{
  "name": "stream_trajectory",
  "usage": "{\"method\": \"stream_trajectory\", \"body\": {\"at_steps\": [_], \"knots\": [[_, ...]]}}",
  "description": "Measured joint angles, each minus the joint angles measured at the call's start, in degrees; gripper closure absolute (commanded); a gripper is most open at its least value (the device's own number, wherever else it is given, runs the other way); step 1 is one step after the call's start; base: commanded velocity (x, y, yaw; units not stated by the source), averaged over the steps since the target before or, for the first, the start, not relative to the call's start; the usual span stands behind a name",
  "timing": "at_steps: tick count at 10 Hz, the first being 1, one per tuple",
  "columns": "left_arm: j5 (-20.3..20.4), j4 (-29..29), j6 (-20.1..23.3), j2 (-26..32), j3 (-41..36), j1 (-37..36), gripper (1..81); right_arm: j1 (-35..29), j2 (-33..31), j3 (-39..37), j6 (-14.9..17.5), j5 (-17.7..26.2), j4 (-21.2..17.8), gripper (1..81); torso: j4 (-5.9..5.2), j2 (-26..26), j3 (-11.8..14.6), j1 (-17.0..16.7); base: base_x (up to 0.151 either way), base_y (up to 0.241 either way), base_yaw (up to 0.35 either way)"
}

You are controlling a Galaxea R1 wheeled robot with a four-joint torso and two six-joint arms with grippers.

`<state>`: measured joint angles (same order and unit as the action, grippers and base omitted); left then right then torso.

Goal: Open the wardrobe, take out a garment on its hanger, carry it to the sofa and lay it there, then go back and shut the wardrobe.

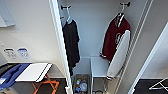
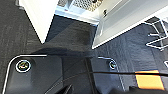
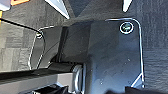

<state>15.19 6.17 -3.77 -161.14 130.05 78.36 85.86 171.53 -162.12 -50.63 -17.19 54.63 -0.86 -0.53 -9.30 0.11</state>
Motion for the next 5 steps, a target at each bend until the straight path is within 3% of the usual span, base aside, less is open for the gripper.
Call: {"method": "stream_trajectory", "body": {"at_steps": [5], "knots": [[0.1, 0.0, 0.0, -5.7, 10.0, -0.5, 1.0, -0.1, 0.8, 0.5, 0.0, 3.3, 0.1, 1.0, 0.00, 0.0, 0.0, 0.0, 0.000, 0.000, 0.000]]}}
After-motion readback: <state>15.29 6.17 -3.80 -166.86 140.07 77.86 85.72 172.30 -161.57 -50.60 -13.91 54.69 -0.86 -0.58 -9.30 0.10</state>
